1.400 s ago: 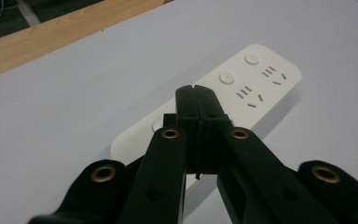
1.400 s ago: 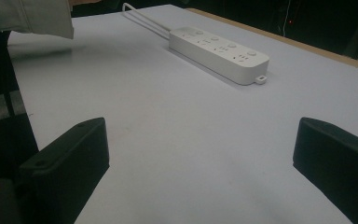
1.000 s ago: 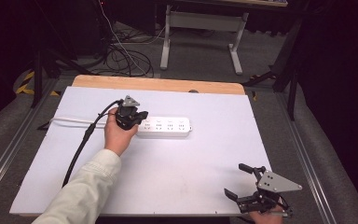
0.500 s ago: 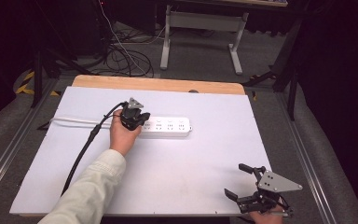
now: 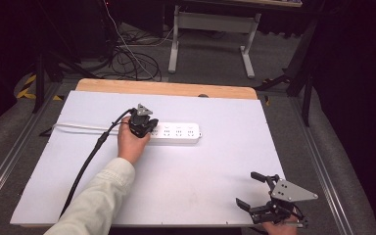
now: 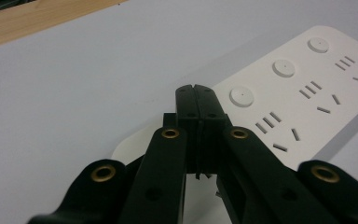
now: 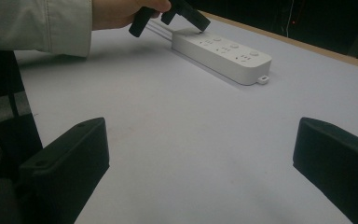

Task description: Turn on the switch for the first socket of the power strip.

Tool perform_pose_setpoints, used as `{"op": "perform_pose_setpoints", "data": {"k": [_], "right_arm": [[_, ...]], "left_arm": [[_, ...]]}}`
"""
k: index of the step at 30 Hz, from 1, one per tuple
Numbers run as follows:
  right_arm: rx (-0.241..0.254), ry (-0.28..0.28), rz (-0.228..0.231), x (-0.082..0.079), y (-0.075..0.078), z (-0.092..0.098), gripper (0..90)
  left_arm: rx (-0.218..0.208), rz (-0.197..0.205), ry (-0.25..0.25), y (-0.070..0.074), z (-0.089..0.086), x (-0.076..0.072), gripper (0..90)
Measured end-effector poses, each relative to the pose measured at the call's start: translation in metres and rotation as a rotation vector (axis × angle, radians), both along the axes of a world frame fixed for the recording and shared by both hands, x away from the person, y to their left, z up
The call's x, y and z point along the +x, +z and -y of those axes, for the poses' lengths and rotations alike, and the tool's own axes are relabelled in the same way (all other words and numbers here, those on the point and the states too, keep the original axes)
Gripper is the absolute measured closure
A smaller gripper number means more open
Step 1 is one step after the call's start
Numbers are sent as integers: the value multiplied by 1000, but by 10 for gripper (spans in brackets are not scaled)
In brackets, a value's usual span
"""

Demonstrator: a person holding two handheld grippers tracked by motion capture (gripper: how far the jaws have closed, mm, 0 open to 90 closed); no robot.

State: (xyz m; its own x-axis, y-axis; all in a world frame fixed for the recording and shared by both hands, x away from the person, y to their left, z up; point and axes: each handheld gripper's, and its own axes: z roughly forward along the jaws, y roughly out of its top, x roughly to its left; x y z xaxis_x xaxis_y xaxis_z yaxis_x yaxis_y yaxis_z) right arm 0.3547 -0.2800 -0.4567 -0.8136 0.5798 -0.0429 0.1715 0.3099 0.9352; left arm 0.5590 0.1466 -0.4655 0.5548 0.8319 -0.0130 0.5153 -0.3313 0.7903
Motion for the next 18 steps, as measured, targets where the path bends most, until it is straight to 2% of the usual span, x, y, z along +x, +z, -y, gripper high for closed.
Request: {"op": "perform_pose_setpoints", "data": {"k": [3,9,18], "right_arm": [[1,-1,-1,0,0,0,41],[1,0,-3,0,0,0,41],[1,2,-3,0,0,0,40]], "left_arm": [[14,4,6,-1,0,0,900],[-2,2,-3,-2,1,0,900],[22,14,4,-2,2,0,900]]}}
